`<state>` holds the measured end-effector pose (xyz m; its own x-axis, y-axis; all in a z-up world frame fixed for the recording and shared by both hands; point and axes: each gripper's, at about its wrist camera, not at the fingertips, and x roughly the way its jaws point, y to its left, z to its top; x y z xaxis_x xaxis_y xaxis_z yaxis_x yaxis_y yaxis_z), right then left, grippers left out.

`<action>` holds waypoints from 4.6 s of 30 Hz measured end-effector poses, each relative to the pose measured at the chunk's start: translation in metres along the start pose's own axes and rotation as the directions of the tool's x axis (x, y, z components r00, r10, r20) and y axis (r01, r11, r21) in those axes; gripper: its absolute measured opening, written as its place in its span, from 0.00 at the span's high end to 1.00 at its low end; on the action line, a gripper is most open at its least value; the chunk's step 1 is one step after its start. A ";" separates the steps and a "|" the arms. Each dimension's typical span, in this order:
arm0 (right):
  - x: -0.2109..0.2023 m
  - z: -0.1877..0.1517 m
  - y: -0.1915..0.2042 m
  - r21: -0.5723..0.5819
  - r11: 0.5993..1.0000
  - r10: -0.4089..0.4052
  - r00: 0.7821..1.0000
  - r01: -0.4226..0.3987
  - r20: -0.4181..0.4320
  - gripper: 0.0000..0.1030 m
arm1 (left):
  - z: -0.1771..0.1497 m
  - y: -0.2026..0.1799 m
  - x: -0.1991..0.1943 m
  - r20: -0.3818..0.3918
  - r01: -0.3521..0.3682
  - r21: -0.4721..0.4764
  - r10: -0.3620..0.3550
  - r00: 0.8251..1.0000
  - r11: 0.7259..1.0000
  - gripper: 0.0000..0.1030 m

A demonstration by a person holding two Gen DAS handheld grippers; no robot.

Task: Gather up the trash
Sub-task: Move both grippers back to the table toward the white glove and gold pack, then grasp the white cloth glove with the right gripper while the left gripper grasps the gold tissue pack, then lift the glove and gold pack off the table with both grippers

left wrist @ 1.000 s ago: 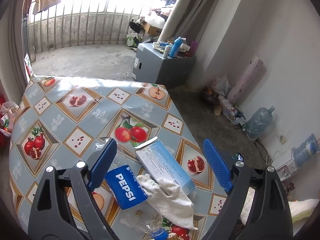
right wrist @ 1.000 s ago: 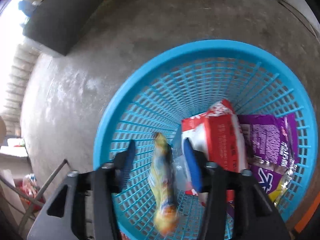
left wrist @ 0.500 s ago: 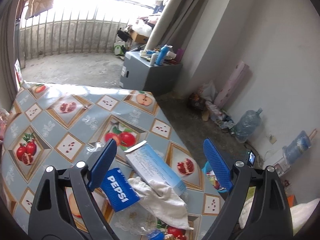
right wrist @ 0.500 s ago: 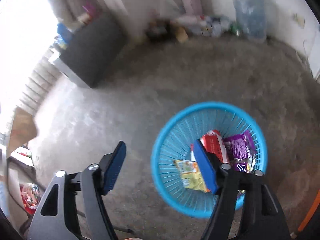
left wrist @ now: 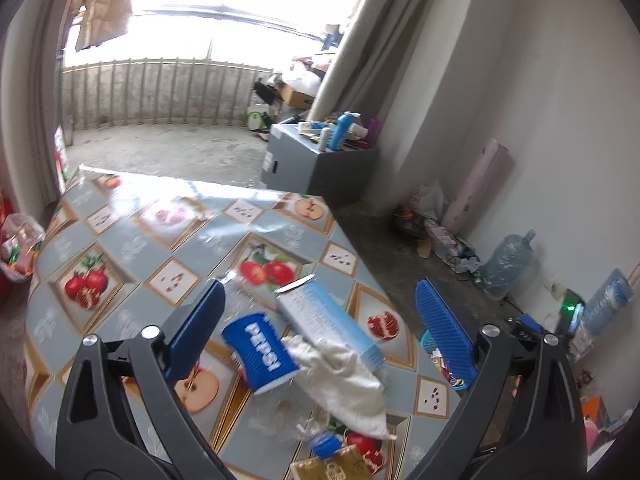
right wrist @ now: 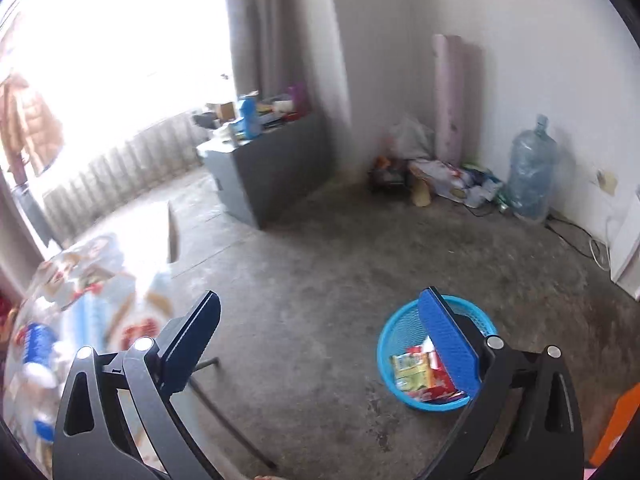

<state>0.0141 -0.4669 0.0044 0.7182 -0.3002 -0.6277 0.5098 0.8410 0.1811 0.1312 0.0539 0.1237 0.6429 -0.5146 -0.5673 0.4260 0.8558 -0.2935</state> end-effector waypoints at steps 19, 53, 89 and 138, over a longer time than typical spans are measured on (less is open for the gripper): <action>-0.055 -0.039 0.109 -0.307 0.912 0.260 0.962 -0.273 -0.083 0.06 | -0.070 0.010 -0.037 -0.034 0.006 0.040 -0.004 0.999 0.999 0.09; 0.032 -0.106 0.189 -0.125 0.785 0.455 0.702 -0.606 -0.548 0.74 | -0.157 0.011 0.021 -0.306 0.222 0.156 -0.167 0.937 0.962 0.30; -0.022 -0.104 0.062 0.103 0.845 0.510 0.734 -0.524 -0.449 0.94 | -0.197 -0.029 0.051 -0.553 0.378 0.173 -0.228 0.801 0.910 0.51; -0.009 -0.128 0.101 -0.216 0.904 0.233 0.849 -0.369 -0.474 0.60 | -0.190 -0.083 0.097 -0.495 0.199 0.383 0.019 0.869 0.902 0.49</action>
<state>-0.0014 -0.3220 -0.0683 0.5042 0.1543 -0.8497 0.0936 0.9684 0.2314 0.0373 -0.0564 -0.0528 0.2512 -0.4046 -0.8793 0.7555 0.6498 -0.0831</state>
